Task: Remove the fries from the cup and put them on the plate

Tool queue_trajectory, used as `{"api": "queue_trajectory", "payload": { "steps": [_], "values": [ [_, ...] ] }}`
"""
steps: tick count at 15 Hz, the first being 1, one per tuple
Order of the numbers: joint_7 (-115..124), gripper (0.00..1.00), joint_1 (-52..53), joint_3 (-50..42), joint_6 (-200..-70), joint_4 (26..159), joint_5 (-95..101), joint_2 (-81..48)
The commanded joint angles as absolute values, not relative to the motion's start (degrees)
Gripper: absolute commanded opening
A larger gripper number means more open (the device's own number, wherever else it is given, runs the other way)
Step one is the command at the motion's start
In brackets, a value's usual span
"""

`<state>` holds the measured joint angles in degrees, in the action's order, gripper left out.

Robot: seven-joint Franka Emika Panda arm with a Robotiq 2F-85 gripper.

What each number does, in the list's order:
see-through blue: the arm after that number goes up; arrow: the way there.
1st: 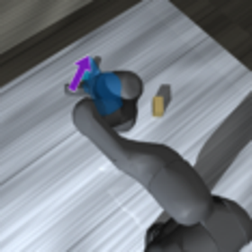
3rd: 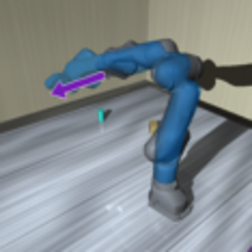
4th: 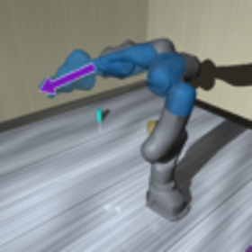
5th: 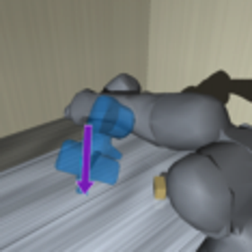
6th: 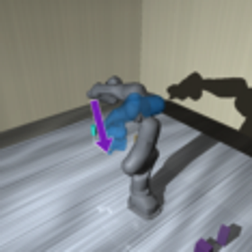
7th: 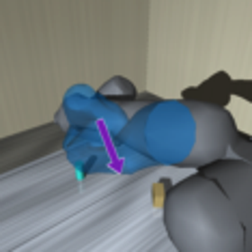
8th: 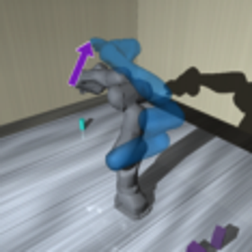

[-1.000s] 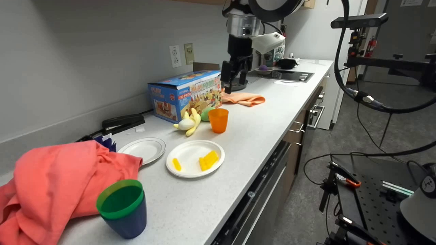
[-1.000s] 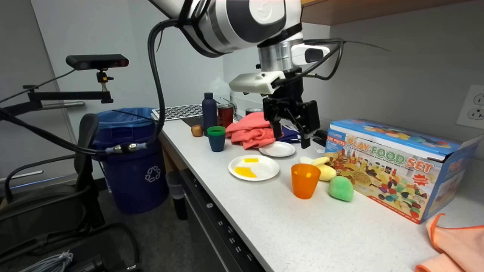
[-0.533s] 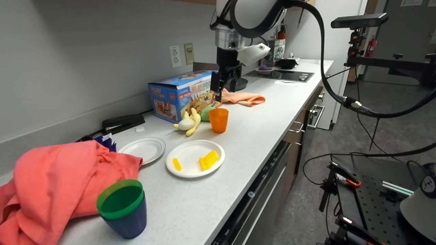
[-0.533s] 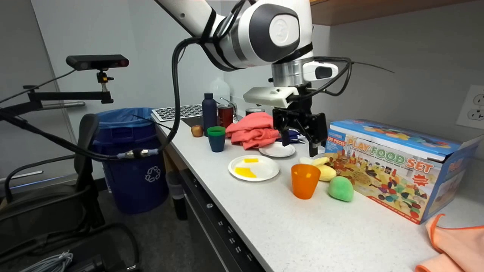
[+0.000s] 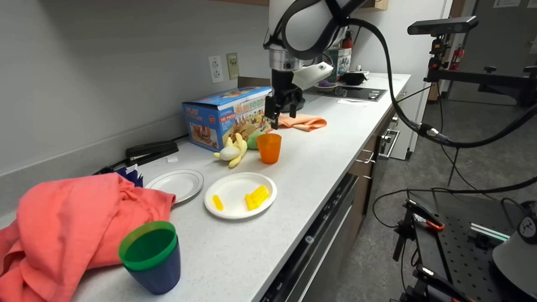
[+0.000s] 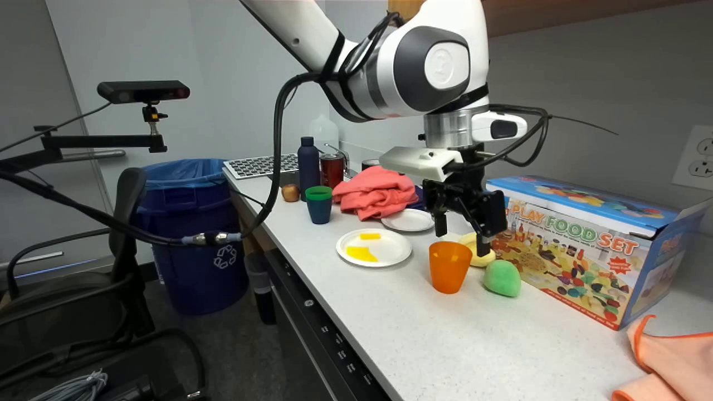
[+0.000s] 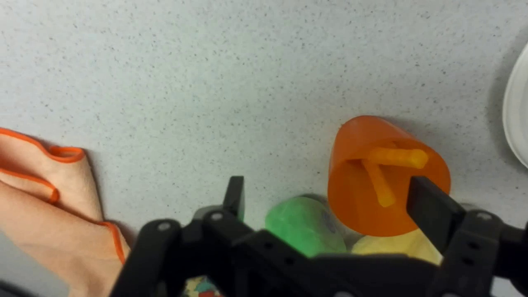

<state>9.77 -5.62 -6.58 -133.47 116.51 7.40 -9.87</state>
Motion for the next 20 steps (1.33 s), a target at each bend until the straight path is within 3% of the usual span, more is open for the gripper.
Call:
{"api": "queue_trajectory", "payload": {
  "steps": [1, 20],
  "values": [
    [12.95, 1.0, -5.38, -7.49, -133.67, 113.88, 7.53, -13.0],
    [16.57, 1.0, -5.26, -7.81, -137.15, 111.08, 5.47, -18.81]
  ]
}}
